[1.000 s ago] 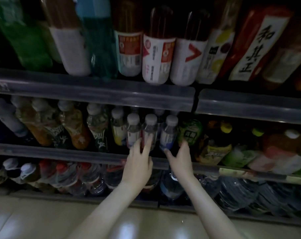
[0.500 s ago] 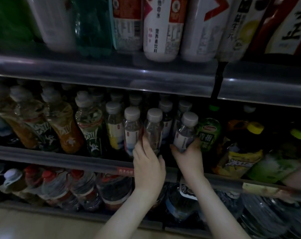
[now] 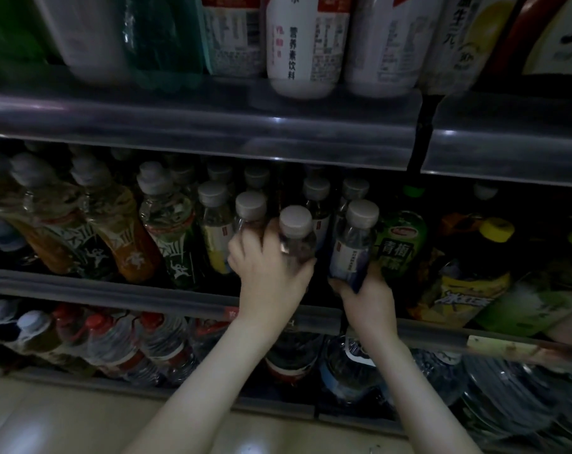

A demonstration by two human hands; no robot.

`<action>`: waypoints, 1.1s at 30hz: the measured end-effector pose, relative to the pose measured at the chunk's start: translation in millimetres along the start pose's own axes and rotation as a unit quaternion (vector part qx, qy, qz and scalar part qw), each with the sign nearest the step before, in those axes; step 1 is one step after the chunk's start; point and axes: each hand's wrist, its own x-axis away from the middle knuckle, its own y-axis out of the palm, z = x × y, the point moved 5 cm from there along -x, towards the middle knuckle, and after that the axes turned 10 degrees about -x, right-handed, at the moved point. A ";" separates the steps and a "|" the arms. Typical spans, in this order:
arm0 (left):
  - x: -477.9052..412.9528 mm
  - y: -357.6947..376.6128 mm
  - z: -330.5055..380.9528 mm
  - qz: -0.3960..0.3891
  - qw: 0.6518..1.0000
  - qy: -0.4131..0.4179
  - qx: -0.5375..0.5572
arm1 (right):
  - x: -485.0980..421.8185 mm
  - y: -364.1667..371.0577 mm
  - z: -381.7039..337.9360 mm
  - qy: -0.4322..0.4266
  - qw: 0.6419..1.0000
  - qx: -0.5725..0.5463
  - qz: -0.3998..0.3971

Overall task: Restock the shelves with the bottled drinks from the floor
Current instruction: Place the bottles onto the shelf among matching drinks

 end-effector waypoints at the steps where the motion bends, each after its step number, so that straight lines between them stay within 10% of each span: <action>1: 4.2 -3.4 -4.6 -0.021 0.998 -0.014 0.058 | 0.2 -0.2 0.0 -0.001 1.000 -0.002 -0.003; 7: 28.2 -28.7 -44.3 -0.102 0.936 -0.148 0.304 | -2.0 -0.7 4.4 -0.022 1.000 -0.010 -0.007; 13: 40.2 -32.1 -61.5 -0.093 0.922 -0.188 0.326 | -2.1 1.7 7.4 -0.047 0.999 0.003 0.002; 33: 4.3 24.2 22.2 -0.168 0.982 -0.071 0.048 | 1.4 12.2 14.4 -0.019 0.999 -0.023 0.043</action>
